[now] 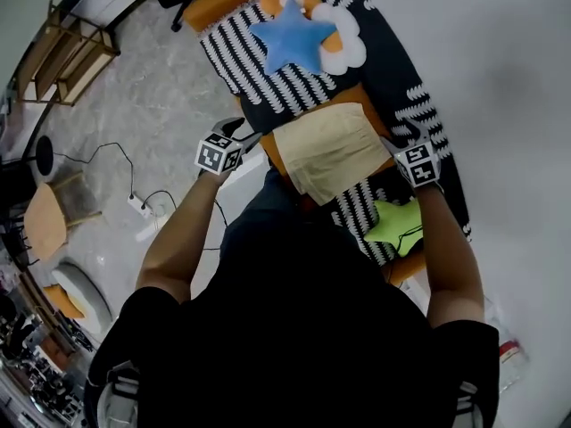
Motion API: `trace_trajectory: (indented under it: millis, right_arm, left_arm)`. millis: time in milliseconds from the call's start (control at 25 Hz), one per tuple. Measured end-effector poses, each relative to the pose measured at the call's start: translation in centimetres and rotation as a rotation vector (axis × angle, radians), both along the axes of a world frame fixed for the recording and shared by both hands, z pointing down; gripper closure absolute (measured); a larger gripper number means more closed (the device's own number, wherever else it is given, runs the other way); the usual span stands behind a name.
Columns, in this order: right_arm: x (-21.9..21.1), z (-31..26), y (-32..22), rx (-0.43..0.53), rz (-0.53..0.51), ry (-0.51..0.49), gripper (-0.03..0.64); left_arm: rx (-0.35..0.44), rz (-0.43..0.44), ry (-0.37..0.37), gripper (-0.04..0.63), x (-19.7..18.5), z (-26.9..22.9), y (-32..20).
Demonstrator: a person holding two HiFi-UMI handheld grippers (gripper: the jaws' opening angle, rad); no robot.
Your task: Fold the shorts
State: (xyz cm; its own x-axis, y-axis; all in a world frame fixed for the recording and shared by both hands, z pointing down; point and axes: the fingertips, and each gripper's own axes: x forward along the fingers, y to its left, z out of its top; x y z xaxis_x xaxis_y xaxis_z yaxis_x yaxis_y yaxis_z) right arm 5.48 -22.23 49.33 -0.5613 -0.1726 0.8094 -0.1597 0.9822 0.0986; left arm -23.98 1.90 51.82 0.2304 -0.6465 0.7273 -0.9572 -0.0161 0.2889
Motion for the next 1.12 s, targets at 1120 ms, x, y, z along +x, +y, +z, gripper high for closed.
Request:
trace_trajectory:
  millis: [1120]
  right_arm:
    - [-6.6, 24.6, -4.8, -0.177, -0.202, 0.379, 0.314]
  left_arm:
    - [-0.256, 0.18, 0.185, 0.317, 1.5, 25.8, -4.2]
